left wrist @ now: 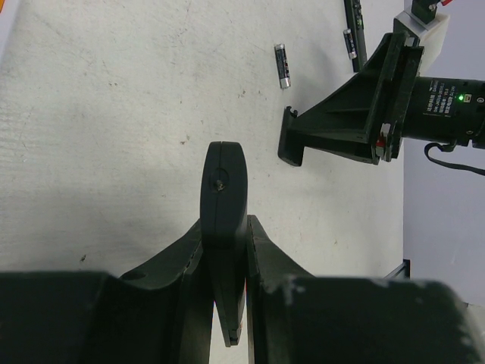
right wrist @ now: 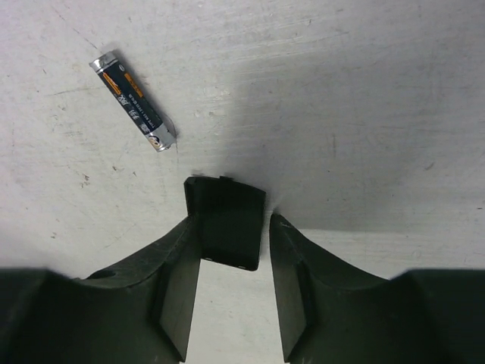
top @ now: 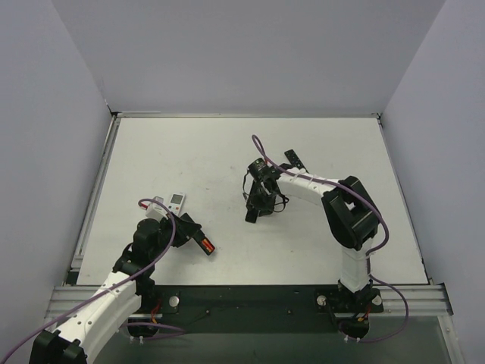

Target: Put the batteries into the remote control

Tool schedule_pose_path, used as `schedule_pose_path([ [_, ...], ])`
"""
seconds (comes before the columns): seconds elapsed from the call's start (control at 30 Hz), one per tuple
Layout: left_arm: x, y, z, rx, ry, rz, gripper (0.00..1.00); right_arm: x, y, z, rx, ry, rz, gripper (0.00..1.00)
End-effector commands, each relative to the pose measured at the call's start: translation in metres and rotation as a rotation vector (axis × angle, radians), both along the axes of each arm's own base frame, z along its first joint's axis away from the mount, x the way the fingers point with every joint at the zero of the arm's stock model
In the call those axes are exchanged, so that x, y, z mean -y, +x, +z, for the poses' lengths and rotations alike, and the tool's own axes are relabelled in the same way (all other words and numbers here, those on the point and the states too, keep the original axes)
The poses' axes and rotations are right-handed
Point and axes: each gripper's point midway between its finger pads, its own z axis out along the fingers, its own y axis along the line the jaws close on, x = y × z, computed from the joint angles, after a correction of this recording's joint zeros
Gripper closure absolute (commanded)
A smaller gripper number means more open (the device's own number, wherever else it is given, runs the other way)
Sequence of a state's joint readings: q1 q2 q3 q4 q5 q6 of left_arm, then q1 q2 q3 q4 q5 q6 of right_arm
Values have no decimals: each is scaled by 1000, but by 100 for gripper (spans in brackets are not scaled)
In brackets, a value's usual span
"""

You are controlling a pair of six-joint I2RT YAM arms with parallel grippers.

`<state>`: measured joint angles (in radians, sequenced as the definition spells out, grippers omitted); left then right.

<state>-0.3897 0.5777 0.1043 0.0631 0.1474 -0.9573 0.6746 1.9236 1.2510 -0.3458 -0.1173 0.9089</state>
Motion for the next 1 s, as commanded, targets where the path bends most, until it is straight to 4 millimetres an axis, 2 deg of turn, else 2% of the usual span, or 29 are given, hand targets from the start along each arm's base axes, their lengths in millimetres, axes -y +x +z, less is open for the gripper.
schedule_pose_path([
  [0.0,5,11,33,95,-29,-17,100,23,-28,-29,-105,-169,56,67],
  [0.03,6,11,32,93,-29,-16,100,27,-28,-32,-98,-196,73,75],
  [0.1,5,11,32,93,-28,-15,100,34,-28,-32,-91,-236,93,85],
  [0.2,6,11,33,93,-29,-18,100,51,-18,-20,-30,-334,146,99],
  [0.33,6,11,32,89,-30,-16,100,77,1,8,71,-487,232,100],
  [0.43,5,11,31,84,-29,-14,100,107,20,39,161,-694,300,100],
  [0.47,5,12,30,81,-27,-12,100,127,28,56,204,-836,307,100],
  [0.57,5,12,27,69,-24,-8,100,148,42,86,270,-1136,388,100],
  [0.6,5,12,26,63,-22,-8,100,157,51,104,318,-1281,387,100],
  [0.63,5,12,25,58,-19,-7,100,157,53,103,317,-1357,426,100],
  [0.7,5,12,25,56,-18,-6,100,158,59,116,353,-1506,448,100],
  [0.8,4,12,25,54,-16,-4,100,154,65,107,355,-1641,498,100],
  [0.97,1,10,28,59,-9,7,100,142,63,90,376,-1669,527,100],
])
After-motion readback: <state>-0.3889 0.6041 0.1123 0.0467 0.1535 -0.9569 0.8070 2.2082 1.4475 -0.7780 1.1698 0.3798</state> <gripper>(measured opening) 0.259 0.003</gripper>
